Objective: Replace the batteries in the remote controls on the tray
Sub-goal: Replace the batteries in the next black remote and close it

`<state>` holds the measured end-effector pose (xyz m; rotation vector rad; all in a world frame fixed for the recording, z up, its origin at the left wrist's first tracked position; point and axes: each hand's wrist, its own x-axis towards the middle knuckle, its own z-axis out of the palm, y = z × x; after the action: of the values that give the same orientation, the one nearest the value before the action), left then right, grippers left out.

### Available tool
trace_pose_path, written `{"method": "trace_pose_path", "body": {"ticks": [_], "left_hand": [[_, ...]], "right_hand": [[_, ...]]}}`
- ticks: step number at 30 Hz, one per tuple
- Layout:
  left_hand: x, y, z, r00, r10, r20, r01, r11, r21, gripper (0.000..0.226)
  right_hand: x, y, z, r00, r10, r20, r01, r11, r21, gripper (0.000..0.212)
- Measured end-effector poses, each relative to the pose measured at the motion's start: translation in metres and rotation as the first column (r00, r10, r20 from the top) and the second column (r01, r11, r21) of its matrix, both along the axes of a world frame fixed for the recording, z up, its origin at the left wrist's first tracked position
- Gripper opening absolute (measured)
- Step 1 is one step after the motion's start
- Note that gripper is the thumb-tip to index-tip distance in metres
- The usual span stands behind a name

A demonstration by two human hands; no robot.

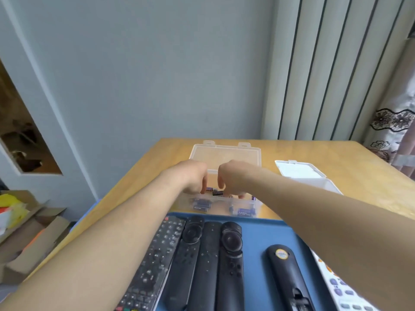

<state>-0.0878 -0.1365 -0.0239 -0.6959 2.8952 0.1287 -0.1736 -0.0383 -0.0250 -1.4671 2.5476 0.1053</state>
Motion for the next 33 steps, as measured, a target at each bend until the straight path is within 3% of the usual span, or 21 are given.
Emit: {"method": "trace_pose_path", "body": {"ticks": [3,5,8,11,13,14,16,19,21,23,25,29,31,32,33], "left_hand": [[-0.005,0.003,0.005,0.985,-0.077,0.153,0.09,0.993,-0.079,0.024],[-0.009,0.005,0.007,0.971,-0.105,0.216,0.126,0.988,-0.089,0.02],[-0.009,0.001,0.007,0.971,-0.104,0.217,0.119,0.991,-0.061,0.021],[0.0,-0.003,0.009,0.994,-0.079,0.072,0.082,0.996,-0.035,0.017],[0.009,0.0,0.009,0.982,-0.013,-0.187,0.032,0.995,0.096,0.012],[0.016,0.008,0.011,0.939,0.065,-0.338,0.026,0.966,0.258,0.01],[0.029,0.03,0.013,0.8,0.3,-0.52,0.143,0.745,0.651,0.012],[0.048,0.07,0.015,0.71,0.557,-0.43,0.303,0.309,0.901,0.018],[0.06,0.097,0.014,0.7,0.628,-0.34,0.366,0.093,0.926,0.019],[0.07,0.127,0.011,0.723,0.638,-0.263,0.373,-0.039,0.927,0.017],[0.074,0.148,0.003,0.745,0.603,-0.284,0.351,0.008,0.936,0.016],[0.081,0.181,-0.016,0.691,0.569,-0.446,0.305,0.329,0.894,0.022],[0.085,0.182,-0.024,0.645,0.529,-0.551,0.219,0.562,0.797,0.028],[0.088,0.182,-0.028,0.666,0.448,-0.596,0.141,0.71,0.69,0.029],[0.092,0.182,-0.029,0.734,0.329,-0.595,0.068,0.835,0.546,0.028]], "right_hand": [[0.004,-0.004,-0.006,0.978,0.091,-0.188,-0.086,0.996,0.037,0.002],[0.007,-0.006,-0.01,0.953,0.107,-0.282,-0.098,0.994,0.046,0.012],[0.005,-0.002,-0.006,0.947,0.126,-0.296,-0.128,0.992,0.013,0.004],[-0.001,0.012,0.007,0.991,0.07,-0.114,-0.087,0.986,-0.144,0.016],[-0.003,0.028,0.015,0.977,0.029,0.212,0.041,0.947,-0.318,0.006],[-0.001,0.042,0.018,0.896,0.027,0.443,0.172,0.899,-0.403,0.004],[0.006,0.07,0.023,0.587,0.147,0.796,0.43,0.777,-0.46,0.006],[0.026,0.111,0.023,0.205,0.337,0.919,0.619,0.682,-0.388,0.006],[0.041,0.136,0.019,0.085,0.388,0.918,0.71,0.622,-0.329,0.007],[0.06,0.165,0.016,0.081,0.409,0.909,0.743,0.583,-0.329,0.007],[0.075,0.181,0.01,0.206,0.367,0.907,0.721,0.569,-0.395,0.011],[0.097,0.21,0.0,0.51,0.217,0.832,0.619,0.58,-0.53,0.015],[0.1,0.218,-0.007,0.806,-0.021,0.591,0.443,0.685,-0.579,0.013],[0.102,0.223,-0.011,0.911,-0.124,0.393,0.345,0.751,-0.563,0.014],[0.107,0.225,-0.014,0.96,-0.178,0.217,0.268,0.809,-0.524,0.017]]}}
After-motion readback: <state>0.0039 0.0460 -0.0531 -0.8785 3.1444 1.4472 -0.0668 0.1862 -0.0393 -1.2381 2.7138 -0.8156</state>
